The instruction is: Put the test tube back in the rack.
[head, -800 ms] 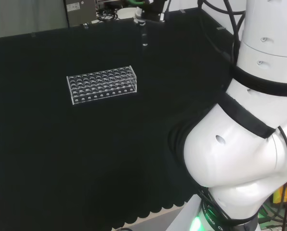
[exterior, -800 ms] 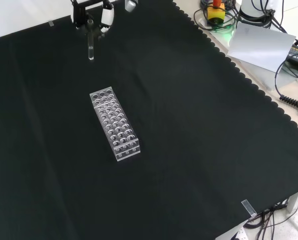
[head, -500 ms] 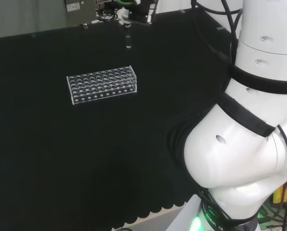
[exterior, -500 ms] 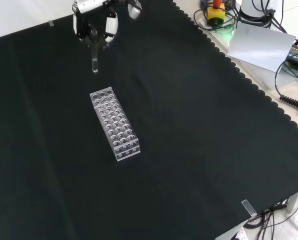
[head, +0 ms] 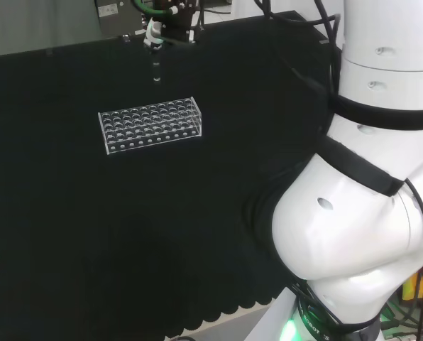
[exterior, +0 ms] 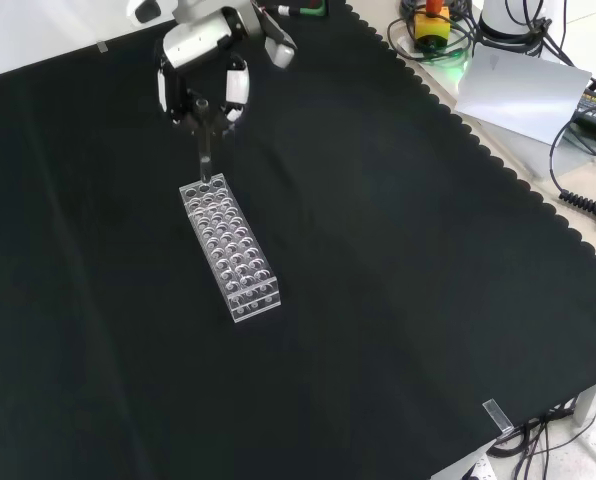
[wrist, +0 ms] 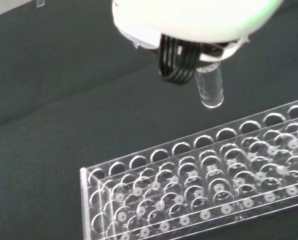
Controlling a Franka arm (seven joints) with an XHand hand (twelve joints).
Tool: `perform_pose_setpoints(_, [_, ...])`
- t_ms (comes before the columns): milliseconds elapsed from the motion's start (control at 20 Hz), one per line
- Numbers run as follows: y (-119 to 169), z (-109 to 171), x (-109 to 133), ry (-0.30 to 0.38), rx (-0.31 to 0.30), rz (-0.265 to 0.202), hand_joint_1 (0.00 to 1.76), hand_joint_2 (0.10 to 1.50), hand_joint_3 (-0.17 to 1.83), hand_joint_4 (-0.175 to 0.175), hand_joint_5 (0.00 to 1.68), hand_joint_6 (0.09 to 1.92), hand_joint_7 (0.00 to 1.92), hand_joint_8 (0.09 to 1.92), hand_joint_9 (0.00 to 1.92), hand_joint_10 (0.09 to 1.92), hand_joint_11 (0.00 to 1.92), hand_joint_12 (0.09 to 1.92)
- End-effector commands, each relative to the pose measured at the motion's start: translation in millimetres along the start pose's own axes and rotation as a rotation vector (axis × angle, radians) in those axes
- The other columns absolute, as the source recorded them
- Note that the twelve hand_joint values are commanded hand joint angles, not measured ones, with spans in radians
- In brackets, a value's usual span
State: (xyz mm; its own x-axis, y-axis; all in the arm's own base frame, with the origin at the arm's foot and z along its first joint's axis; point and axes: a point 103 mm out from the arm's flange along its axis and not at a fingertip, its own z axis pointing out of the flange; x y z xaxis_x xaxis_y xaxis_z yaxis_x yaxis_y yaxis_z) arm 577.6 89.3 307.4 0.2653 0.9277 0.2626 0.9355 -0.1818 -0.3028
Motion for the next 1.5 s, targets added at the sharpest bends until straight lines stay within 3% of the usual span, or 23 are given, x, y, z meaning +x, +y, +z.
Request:
perform_pose_setpoints(50, [4,20,15,-0.006,0.038,-0.018,1.43,0.58,0.77,-0.175,1.23,0.74,1.31,0.78,1.25,0.74,1.08,1.03])
perform_pose_setpoints(950, [40,58,2,-0.003,0.097,0.023,1.43,0.58,0.77,-0.175,1.23,0.74,1.31,0.79,1.25,0.74,1.08,1.03])
perform_pose_setpoints(1500, [46,65,-4,0.014,0.124,0.048,1.43,0.58,0.78,-0.175,1.23,0.74,1.31,0.79,1.25,0.74,1.08,1.03])
